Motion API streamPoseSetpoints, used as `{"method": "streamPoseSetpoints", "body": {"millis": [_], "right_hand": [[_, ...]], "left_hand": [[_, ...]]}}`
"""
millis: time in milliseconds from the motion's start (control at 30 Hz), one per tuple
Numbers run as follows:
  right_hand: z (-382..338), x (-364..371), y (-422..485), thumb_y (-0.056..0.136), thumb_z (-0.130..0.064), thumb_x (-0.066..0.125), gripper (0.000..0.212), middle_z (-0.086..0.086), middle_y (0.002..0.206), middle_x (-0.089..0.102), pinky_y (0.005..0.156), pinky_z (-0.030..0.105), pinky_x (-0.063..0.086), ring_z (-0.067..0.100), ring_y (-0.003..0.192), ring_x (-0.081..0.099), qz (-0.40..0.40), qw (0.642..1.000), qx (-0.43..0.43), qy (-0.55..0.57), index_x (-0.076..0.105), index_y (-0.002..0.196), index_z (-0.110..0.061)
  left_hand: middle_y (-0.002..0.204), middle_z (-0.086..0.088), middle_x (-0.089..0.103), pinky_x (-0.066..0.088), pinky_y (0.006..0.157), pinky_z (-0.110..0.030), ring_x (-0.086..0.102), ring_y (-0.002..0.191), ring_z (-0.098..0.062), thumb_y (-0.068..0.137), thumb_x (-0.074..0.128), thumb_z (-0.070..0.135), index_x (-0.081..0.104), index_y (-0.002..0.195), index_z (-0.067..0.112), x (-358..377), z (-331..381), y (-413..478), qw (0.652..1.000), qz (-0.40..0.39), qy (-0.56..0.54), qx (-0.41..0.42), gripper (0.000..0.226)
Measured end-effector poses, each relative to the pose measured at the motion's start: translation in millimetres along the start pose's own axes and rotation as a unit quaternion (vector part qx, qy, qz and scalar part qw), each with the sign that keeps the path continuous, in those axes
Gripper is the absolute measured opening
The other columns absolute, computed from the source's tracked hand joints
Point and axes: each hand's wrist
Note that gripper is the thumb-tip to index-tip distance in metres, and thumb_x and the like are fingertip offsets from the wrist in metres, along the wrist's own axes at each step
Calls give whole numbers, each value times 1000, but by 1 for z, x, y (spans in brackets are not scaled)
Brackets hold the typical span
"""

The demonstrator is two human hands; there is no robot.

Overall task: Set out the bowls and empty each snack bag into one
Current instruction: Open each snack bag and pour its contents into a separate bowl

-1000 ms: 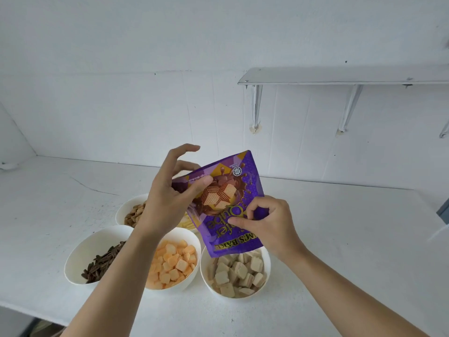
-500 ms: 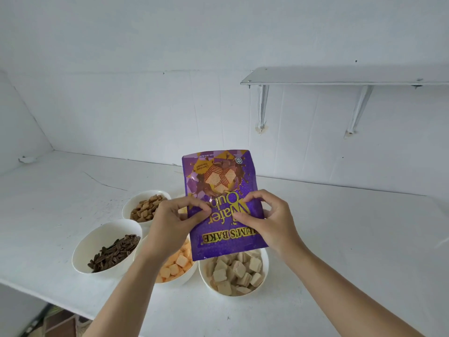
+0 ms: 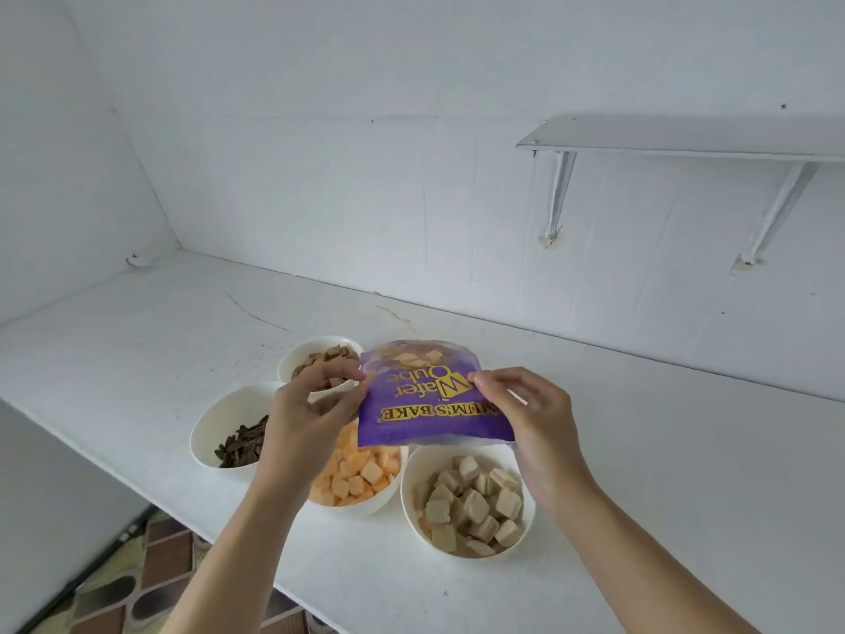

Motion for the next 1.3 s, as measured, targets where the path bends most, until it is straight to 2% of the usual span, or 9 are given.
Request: {"method": "streamPoseSetpoints", "body": {"millis": [100,233,433,600,667,767,900,1067,1300], "right_hand": [[-2,14,2,94,-30,63,27,19,105,73,87,40,55,29,102,70,-55,993,27,97,72,91,-5],[-7,33,0,99,-12,41,28,29,123,64,105,45,51,39,119,64,-160,935,93,301,59,117,0],[-6,101,-7,96,5,52,22,18,105,75,88,34,57,28,99,72,-214,967,51,126,70,104,-4],[7,174,-28,99,-15,62,9,5,89,77,66,26,50,11,69,67,-211,977,18,9,66,104,-8],[16,208,-38,100,-14,61,11,0,81,75,59,16,48,3,62,65,-221,975,-4,-12,63,106,-4],[34,258,-53,99,-16,63,16,1,81,78,58,23,55,12,72,75,-244,969,-23,-36,53,110,-14],[69,324,-77,101,-7,58,26,11,92,76,62,34,59,24,78,75,-280,959,-41,-16,38,113,-20],[126,397,-95,99,-1,57,25,-9,107,71,66,35,61,16,93,73,-305,945,-79,-89,52,107,-24],[190,464,-103,92,2,63,35,-2,100,76,69,35,63,14,92,73,-332,930,-51,-151,62,111,-27]], "left_hand": [[101,-2,79,60,83,-22,75,99,-20,100,57,-5,73,94,8,-18,7,-9,1000,3,-10,16,21],[108,-11,78,60,87,-37,74,103,-28,94,71,11,74,103,16,-48,24,-23,998,4,-24,62,11],[77,7,72,44,49,-15,54,56,-9,92,75,15,75,95,21,-100,48,-36,981,117,104,112,7],[74,13,70,51,62,-44,55,71,-43,93,74,21,75,94,21,-166,61,-51,957,185,168,147,1],[80,11,73,53,71,-55,63,77,-38,94,73,21,73,95,23,-198,62,-59,950,207,183,144,2],[91,4,72,59,69,-54,71,77,-21,97,68,11,58,103,29,-244,55,-69,949,233,163,134,22],[114,0,60,61,53,-57,77,82,-32,101,57,0,42,99,48,-304,35,-79,953,243,145,106,50],[110,17,68,61,56,-60,78,80,-23,100,54,-6,50,104,31,-376,-5,-85,955,255,149,40,38],[114,8,64,59,59,-26,73,94,-18,94,58,-11,54,106,34,-447,-66,-86,945,281,167,-13,47]]}}
Point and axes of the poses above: each hand's wrist, its own y-axis towards the middle knuckle, its own x-axis out of the palm, z = x × y
